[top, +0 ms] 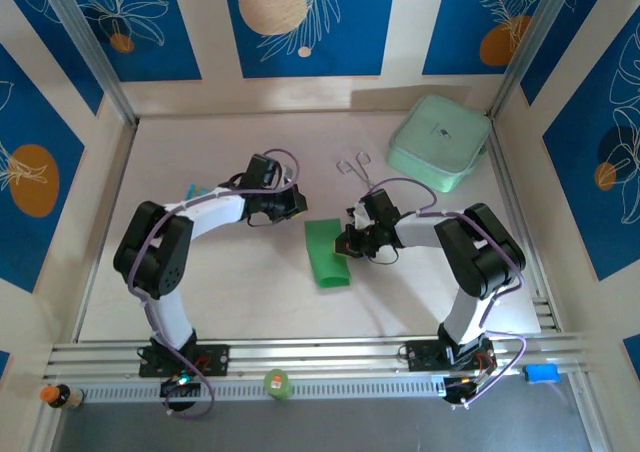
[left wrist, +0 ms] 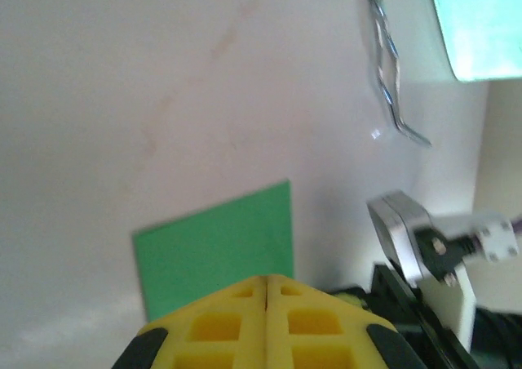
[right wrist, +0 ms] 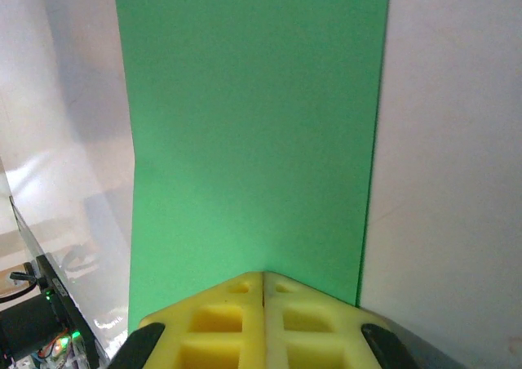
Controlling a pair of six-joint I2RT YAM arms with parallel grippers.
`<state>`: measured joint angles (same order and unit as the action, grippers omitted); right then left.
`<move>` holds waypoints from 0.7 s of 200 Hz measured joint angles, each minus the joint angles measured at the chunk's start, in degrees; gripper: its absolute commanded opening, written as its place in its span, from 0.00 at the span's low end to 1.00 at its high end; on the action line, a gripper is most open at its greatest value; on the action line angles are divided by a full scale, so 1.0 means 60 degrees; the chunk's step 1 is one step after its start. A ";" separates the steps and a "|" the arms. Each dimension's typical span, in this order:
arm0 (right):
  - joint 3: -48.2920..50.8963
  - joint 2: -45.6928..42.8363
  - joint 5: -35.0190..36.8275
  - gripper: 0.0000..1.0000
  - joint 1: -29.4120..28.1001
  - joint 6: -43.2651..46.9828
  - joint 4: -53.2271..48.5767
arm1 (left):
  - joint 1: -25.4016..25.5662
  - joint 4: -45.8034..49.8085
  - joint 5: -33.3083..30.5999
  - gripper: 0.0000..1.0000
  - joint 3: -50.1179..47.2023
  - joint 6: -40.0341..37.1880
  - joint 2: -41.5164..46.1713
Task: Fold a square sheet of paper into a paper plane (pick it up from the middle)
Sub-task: First fold the square sheet of paper in half at the center of the table.
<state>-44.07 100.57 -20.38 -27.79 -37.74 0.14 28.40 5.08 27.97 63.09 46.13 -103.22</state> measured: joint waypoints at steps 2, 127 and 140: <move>0.0000 0.0000 0.0004 0.00 0.0000 0.0000 0.0000 | 0.0036 -0.0029 0.0040 0.04 -0.0036 0.0033 0.0011; 0.0040 -0.0029 0.0011 0.00 0.0011 0.0000 0.0022 | 0.0922 -0.1016 0.0984 0.04 -0.1912 0.0616 -0.0160; 0.0062 -0.0047 0.0044 0.00 0.0011 0.0000 0.0040 | 0.0922 -0.0936 0.0976 0.04 -0.2011 0.0444 -0.0321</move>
<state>-43.70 100.29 -20.12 -27.73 -37.74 0.38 33.93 -0.54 33.82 51.03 48.80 -105.14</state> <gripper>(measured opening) 0.049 0.064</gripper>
